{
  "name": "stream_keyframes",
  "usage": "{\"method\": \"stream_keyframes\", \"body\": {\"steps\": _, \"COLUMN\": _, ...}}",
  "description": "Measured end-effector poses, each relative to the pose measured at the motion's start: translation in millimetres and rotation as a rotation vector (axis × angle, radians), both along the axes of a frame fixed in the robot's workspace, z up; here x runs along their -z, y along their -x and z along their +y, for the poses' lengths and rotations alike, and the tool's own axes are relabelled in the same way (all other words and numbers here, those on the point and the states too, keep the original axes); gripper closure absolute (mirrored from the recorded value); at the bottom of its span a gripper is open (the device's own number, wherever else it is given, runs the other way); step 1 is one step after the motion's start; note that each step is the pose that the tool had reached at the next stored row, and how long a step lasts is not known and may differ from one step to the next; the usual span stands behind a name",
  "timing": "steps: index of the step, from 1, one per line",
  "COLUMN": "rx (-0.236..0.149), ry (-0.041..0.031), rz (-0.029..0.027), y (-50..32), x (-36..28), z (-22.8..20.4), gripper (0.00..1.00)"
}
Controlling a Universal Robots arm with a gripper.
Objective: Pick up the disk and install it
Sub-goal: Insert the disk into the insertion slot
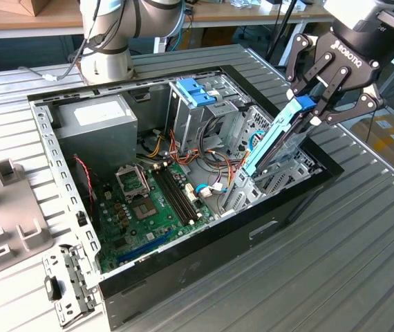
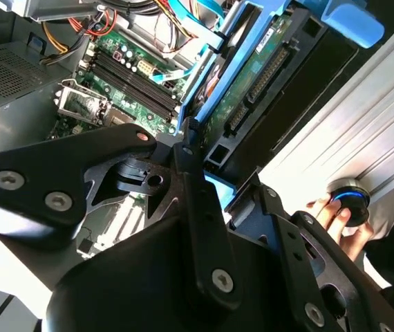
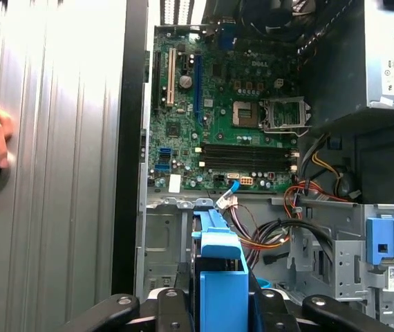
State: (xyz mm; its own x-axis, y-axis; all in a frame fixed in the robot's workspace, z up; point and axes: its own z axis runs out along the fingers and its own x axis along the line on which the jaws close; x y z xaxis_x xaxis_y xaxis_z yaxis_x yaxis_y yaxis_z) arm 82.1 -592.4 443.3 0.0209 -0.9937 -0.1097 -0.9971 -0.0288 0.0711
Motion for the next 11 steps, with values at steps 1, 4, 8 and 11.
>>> {"method": "stream_keyframes", "body": {"steps": 1, "rx": 0.0, "ry": -0.0002, "rz": -0.0024, "y": 0.7, "x": -0.3, "z": 0.0, "gripper": 0.63}}
{"method": "stream_keyframes", "body": {"steps": 4, "rx": 0.0, "ry": 0.0003, "rz": -0.006, "y": 1.6, "x": -2.4, "z": 0.1, "gripper": 0.63}}
{"method": "stream_keyframes", "body": {"steps": 8, "rx": 0.0, "ry": 0.0002, "rz": -0.0088, "y": 4.1, "x": -4.6, "z": 0.1, "gripper": 0.63}}
{"method": "stream_keyframes", "body": {"steps": 11, "rx": 0.0, "ry": 0.0002, "rz": -0.0087, "y": 4.6, "x": -3.7, "z": -0.1, "gripper": 0.63}}
